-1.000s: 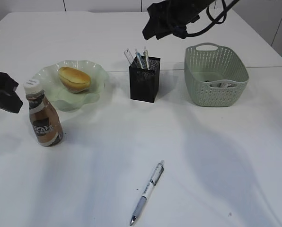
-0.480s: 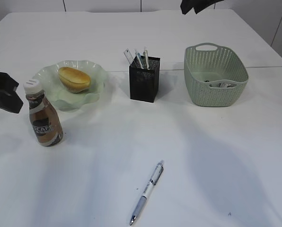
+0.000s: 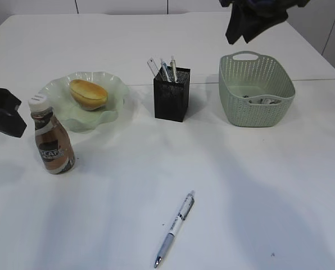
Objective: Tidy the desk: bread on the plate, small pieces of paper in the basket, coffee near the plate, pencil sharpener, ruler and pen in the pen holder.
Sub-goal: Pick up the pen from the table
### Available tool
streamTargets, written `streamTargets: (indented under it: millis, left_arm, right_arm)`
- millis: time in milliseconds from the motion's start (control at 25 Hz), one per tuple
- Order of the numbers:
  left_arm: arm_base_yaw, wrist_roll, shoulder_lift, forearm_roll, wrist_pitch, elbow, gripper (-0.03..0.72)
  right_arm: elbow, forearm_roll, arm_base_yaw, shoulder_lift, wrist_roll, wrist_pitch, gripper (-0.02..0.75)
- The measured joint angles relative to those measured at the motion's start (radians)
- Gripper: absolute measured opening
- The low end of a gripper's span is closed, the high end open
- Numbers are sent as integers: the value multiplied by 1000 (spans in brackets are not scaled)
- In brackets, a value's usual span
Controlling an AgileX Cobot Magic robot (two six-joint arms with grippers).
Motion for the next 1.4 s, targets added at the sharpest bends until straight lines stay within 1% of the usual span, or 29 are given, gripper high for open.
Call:
streamTargets:
  millis: [40,120,160,360,720,920,1040,1120,1400]
  left_arm:
    - [0,0,0,0,0,0,340]
    - [0,0,0,0,1,0,340]
    - [0,0,0,0,2,0,340]
    - [0,0,0,0,39,0,340]
    - [0,0,0,-18,119,0,340]
    - [0,0,0,-22,136,0,340]
    - [0,0,0,-32,129,0,340]
    - [0,0,0,-50,120,0,340]
    - [0,0,0,-84,121,0,340]
  right_arm:
    - [0,0,0,0,0,0,288]
    - [110,-12,0,-56,0,0,287]
    - [116,-12,0,-59,0,0,287]
    - [284,-37,0,-150,0,-2,287]
    - [501,-40,0,-270,0,-5,286]
    - [571,-55,0,-296,0,-7,286]
    - [604,-100,0,-304,13,-8,286]
    - [614,-123,0,-304,39,-9,286]
    - [616,-127,0,-317,61,-15,283]
